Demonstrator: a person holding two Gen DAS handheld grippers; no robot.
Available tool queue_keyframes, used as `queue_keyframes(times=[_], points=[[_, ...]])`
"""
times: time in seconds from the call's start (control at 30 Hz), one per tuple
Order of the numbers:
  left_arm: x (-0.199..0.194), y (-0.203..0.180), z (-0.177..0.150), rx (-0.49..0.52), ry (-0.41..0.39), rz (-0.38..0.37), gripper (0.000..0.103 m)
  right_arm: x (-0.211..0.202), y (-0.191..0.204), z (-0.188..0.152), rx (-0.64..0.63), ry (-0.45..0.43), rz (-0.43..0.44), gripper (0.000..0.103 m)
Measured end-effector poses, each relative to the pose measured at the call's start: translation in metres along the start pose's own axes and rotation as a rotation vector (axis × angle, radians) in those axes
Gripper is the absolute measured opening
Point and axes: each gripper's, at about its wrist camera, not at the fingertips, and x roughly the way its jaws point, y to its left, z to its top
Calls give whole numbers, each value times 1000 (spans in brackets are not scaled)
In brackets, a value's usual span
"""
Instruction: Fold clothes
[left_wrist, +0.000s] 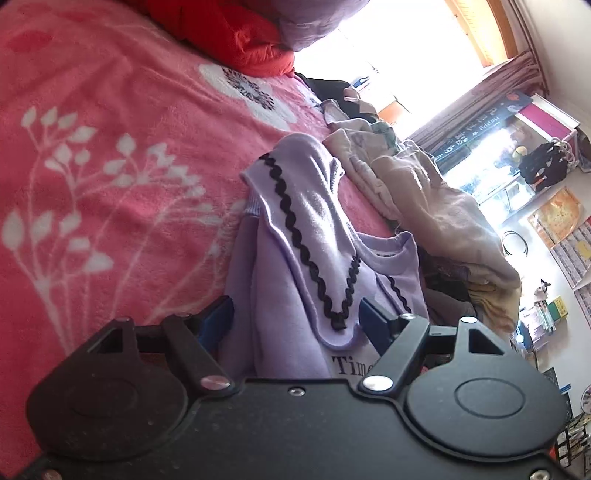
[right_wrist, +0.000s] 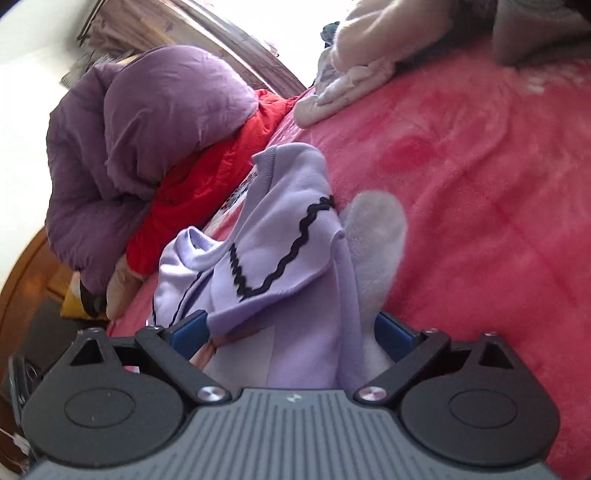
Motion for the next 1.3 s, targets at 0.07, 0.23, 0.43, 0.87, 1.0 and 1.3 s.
queue_keyframes(times=[0.07, 0.23, 0.43, 0.87, 1.0, 1.3], points=[[3, -1, -1, -10, -4, 6, 74, 7, 5, 0, -22, 8, -6, 93], [6, -5, -4, -20, -2, 18, 58, 18, 9, -2, -6, 11, 12, 71], [-8, -4, -3, -65, 1, -50, 47, 10, 10, -3, 91, -6, 82, 56], [-81, 45, 42, -212, -178, -175, 39, 40, 97, 14, 30, 18, 228, 52], [-106, 71, 59, -250, -254, -182, 39, 71, 134, 18, -14, 50, 268, 52], [-163, 136, 109, -318, -456, -155, 39, 173, 227, 30, -122, 165, 379, 52]])
